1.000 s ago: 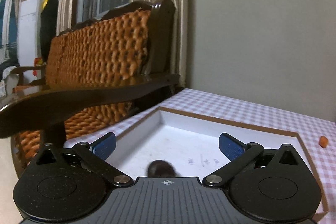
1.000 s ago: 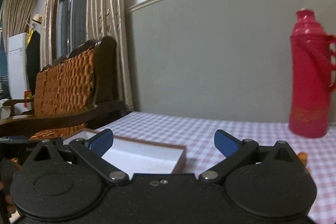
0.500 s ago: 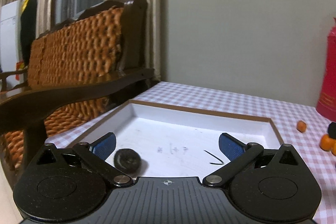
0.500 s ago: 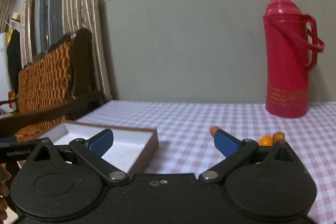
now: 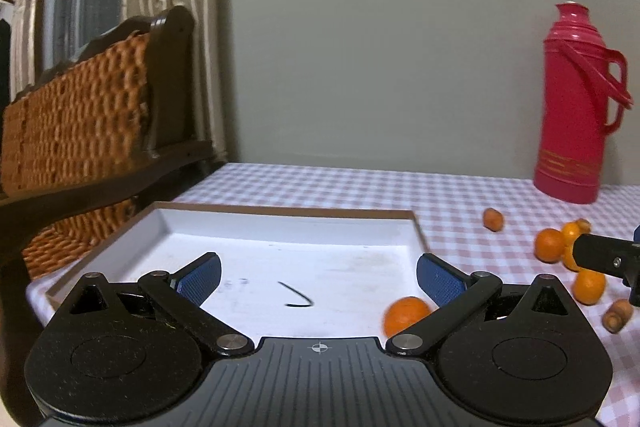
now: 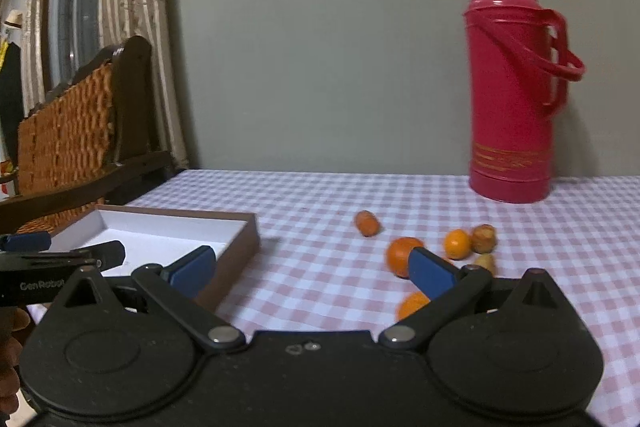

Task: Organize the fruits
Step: 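Move both open tools back from the box to the fruit pile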

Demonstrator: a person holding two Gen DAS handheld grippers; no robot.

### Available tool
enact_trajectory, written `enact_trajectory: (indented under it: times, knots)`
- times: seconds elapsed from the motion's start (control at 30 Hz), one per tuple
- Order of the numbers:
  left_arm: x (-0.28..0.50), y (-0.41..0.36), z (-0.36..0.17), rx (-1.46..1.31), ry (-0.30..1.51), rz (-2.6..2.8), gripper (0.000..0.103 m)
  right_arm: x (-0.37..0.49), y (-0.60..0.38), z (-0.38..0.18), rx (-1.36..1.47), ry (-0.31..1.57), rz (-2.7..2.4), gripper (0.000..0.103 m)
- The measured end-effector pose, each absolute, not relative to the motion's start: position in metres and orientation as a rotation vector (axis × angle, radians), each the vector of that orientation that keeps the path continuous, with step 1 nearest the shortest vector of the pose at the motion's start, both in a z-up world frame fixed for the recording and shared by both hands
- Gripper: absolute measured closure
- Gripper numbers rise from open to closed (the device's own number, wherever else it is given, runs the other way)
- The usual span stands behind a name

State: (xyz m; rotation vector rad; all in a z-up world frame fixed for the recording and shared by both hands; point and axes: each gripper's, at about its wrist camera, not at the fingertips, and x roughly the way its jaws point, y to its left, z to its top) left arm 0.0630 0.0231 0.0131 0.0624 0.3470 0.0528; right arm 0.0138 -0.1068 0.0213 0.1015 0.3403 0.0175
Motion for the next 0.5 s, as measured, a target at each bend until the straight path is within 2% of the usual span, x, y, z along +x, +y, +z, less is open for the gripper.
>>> enact_trajectory:
  times: [0.33, 0.5]
  knots:
    - [0.063, -0.011, 0.010, 0.111, 0.347, -0.026, 0.000, -0.002, -0.145, 0.018, 0.148, 0.378, -0.072, 0.007]
    - [0.063, -0.018, 0.010, 0.104, 0.348, -0.044, 0.000, -0.006, -0.153, 0.014, 0.143, 0.396, -0.090, 0.017]
